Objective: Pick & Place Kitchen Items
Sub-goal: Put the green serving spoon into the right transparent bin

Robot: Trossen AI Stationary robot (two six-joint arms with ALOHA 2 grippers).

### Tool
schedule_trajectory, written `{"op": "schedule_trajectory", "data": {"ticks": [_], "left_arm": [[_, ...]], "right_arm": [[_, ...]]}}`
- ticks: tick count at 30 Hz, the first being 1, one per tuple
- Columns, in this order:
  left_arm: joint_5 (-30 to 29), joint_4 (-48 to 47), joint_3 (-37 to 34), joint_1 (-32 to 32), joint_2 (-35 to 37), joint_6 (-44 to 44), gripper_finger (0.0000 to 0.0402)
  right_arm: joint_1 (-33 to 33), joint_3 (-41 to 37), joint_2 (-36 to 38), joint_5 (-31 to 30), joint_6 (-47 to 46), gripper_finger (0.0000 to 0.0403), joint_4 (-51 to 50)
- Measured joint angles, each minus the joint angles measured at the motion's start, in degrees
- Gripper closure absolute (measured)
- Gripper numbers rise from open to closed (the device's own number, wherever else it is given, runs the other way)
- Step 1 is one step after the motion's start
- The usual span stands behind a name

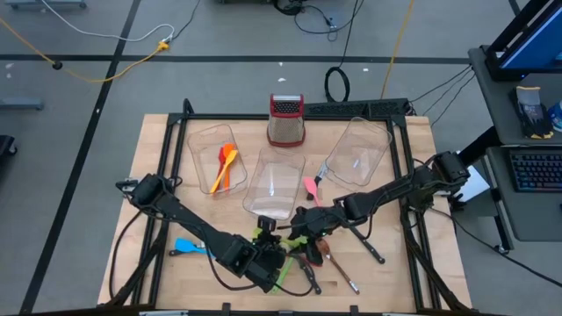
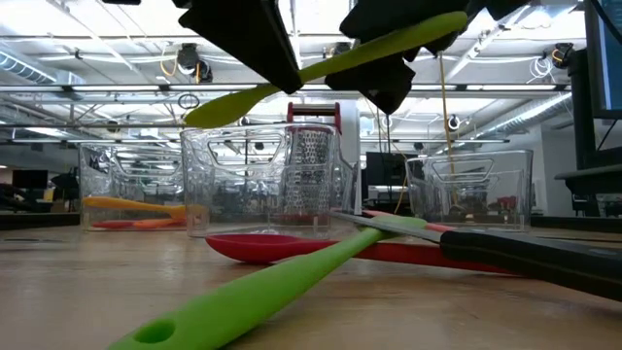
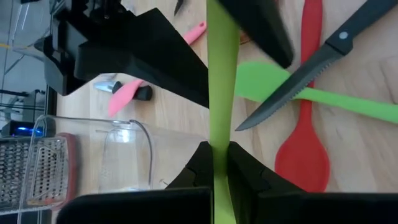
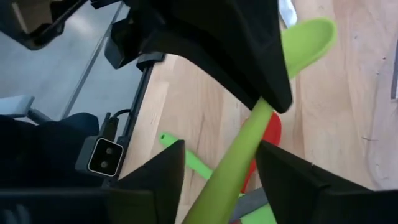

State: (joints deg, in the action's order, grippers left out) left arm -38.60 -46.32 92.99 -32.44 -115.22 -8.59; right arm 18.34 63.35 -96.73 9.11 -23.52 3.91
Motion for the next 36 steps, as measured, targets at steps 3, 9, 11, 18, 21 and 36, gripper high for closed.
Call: {"op": "schedule_trajectory", "data": {"ticks": [3, 9, 11, 18, 21, 36], "left_arm": [[0.0, 0.0, 0.0, -0.1, 0.0, -0.1, 0.0393], [-0.6, 0.3, 0.1, -0.7, 0.1, -0.6, 0.0393], [-0.6, 0.4, 0.1, -0.8, 0.2, -0.8, 0.0394], [-0.6, 0.4, 0.1, -1.1, 0.2, -0.9, 0.0394], [-0.6, 0.4, 0.1, -1.1, 0.2, -1.2, 0.0387], [-0.8, 0.1, 0.0, -1.0, 1.6, -1.9, 0.0236]], "right_arm": [[0.0, 0.0, 0.0, -0.1, -0.1, 0.0262, 0.0], [-0.2, -0.1, -0.1, -0.7, -0.1, 0.0361, -0.9], [-0.2, -0.1, -0.1, -0.6, 0.0, 0.0366, -1.0], [0.0, -0.1, -0.1, -0.2, 0.4, 0.0366, -1.2], [0.0, -0.1, -0.1, -0.3, 0.6, 0.0366, -1.4], [0.2, 0.0, 0.1, 0.1, 1.9, 0.0372, -2.0]]}}
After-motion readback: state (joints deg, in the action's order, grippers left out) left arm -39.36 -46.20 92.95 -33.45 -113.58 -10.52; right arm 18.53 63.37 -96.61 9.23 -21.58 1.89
